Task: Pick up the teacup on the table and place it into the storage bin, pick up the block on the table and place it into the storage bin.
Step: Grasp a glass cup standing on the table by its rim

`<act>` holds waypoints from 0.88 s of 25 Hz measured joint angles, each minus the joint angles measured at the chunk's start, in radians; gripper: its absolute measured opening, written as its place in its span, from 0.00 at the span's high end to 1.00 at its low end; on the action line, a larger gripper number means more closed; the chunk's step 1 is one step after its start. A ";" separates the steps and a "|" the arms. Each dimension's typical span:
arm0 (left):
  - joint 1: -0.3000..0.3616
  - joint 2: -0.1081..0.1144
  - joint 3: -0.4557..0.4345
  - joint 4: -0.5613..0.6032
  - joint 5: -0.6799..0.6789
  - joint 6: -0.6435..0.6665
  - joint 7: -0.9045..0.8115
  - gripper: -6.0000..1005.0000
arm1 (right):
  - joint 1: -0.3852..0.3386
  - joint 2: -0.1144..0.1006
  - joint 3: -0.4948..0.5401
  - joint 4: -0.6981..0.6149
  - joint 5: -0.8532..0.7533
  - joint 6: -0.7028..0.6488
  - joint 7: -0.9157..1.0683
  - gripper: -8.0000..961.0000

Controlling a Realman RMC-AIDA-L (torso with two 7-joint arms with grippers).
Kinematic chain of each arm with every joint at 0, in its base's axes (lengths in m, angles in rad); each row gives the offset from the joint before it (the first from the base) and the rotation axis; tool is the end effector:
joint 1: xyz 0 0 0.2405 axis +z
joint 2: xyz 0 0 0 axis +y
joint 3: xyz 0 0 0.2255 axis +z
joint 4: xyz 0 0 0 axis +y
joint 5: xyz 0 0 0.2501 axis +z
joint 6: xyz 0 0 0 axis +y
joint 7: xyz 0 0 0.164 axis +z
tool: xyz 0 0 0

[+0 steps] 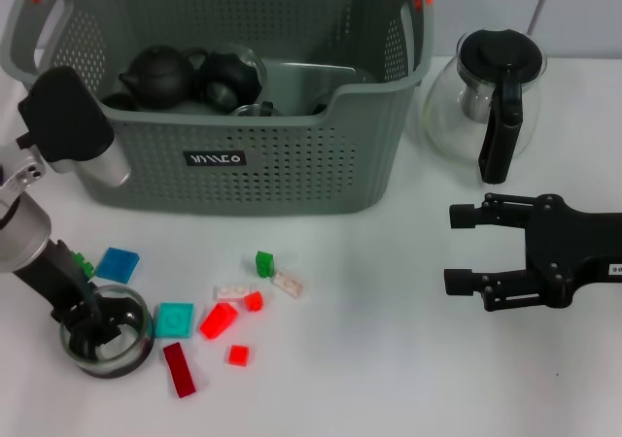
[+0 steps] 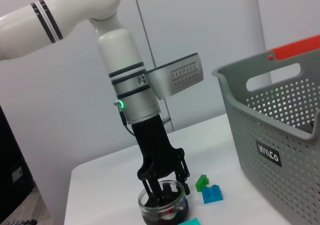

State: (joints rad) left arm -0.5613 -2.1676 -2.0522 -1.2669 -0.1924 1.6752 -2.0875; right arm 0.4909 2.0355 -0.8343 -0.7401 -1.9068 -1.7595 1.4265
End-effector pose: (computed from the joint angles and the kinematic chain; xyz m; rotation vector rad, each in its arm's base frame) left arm -0.2490 0.3562 0.0327 -2.6369 -0.7981 0.8517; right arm 0.2319 0.3311 0.0154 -2.9309 0.5072 0.7792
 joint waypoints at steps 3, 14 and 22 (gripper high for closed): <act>-0.002 -0.002 0.001 0.007 0.006 -0.015 -0.006 0.42 | -0.001 0.000 0.000 0.000 0.000 0.000 0.000 0.05; -0.027 0.004 -0.013 0.014 0.009 -0.010 -0.042 0.58 | -0.006 0.000 0.000 -0.001 0.000 0.000 -0.003 0.05; -0.028 0.004 -0.029 0.000 -0.002 0.012 -0.037 0.81 | -0.008 0.000 0.000 0.000 0.000 -0.001 -0.011 0.05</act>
State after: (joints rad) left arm -0.5889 -2.1631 -2.0811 -1.2669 -0.1947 1.6876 -2.1243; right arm 0.4829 2.0355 -0.8338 -0.7405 -1.9067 -1.7600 1.4160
